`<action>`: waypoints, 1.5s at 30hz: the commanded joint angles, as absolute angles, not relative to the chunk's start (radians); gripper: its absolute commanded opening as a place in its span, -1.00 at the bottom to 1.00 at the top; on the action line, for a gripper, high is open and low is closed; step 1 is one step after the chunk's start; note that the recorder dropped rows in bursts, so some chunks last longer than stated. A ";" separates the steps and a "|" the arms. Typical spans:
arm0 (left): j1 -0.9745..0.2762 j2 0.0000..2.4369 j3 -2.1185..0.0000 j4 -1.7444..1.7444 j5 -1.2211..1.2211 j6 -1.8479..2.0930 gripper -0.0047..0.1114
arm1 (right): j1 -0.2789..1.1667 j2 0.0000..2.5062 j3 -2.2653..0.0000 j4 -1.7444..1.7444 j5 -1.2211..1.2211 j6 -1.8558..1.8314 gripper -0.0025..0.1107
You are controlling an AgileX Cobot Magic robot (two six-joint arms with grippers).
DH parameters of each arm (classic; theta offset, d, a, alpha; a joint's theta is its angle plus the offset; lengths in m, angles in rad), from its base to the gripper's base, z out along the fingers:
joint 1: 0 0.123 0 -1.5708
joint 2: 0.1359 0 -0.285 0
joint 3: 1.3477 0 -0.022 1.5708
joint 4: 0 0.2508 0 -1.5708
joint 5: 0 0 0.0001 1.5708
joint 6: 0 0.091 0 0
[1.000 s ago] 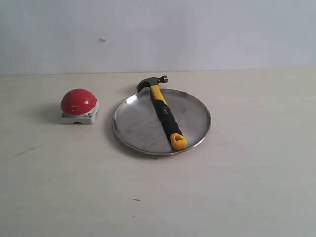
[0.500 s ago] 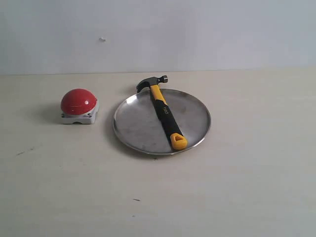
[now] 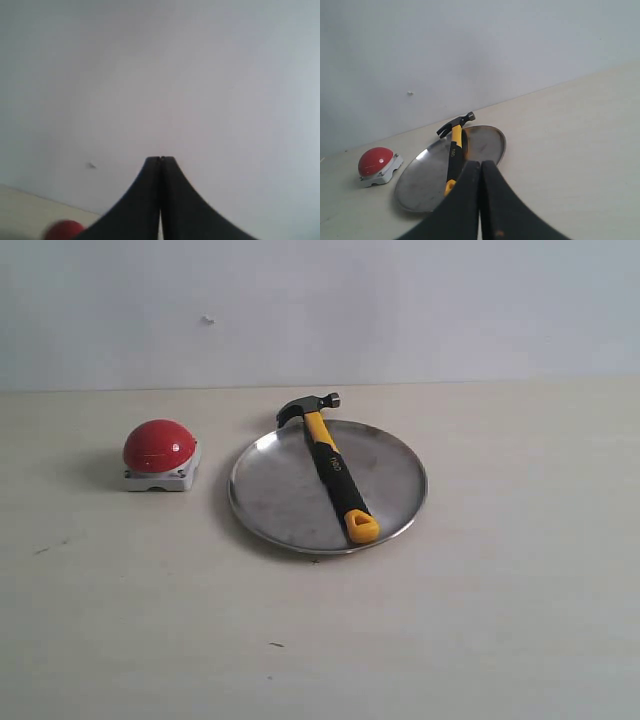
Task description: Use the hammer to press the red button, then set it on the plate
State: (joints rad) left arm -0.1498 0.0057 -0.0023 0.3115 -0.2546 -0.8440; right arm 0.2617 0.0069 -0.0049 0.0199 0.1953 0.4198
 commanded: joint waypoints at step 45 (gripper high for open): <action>-0.147 0.000 0.000 0.173 0.058 -0.213 -0.92 | -0.035 0.000 0.000 -0.050 0.183 0.102 -0.96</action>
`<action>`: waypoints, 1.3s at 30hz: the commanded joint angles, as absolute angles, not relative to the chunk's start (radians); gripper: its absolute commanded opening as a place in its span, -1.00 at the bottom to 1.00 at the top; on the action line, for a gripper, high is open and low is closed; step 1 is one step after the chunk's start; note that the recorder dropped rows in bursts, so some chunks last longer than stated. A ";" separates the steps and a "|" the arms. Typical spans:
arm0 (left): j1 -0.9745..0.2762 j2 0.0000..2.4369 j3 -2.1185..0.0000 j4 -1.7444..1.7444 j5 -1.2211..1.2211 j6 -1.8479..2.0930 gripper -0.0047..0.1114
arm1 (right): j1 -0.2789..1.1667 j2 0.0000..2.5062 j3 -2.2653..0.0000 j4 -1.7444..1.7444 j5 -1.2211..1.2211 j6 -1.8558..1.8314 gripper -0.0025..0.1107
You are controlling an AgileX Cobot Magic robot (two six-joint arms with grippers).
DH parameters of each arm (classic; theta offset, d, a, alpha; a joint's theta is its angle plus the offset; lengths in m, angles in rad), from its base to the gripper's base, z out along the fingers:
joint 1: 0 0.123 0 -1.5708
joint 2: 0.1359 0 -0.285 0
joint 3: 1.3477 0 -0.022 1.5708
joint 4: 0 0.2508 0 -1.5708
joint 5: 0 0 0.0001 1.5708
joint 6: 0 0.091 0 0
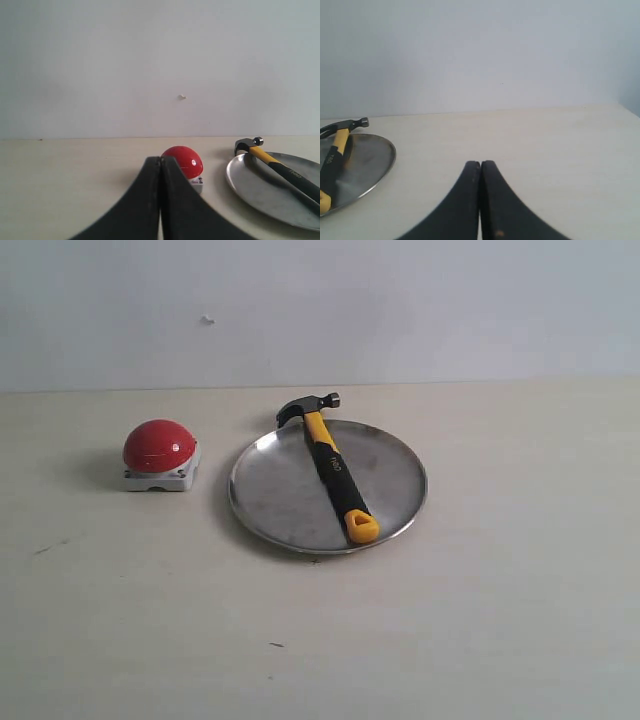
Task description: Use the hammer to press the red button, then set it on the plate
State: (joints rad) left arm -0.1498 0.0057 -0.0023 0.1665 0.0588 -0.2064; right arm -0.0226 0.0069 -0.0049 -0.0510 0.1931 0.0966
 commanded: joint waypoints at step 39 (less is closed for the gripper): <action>-0.062 0.000 0.000 0.173 0.058 -0.213 -0.92 | -0.035 0.000 0.000 -0.016 0.199 0.107 -0.96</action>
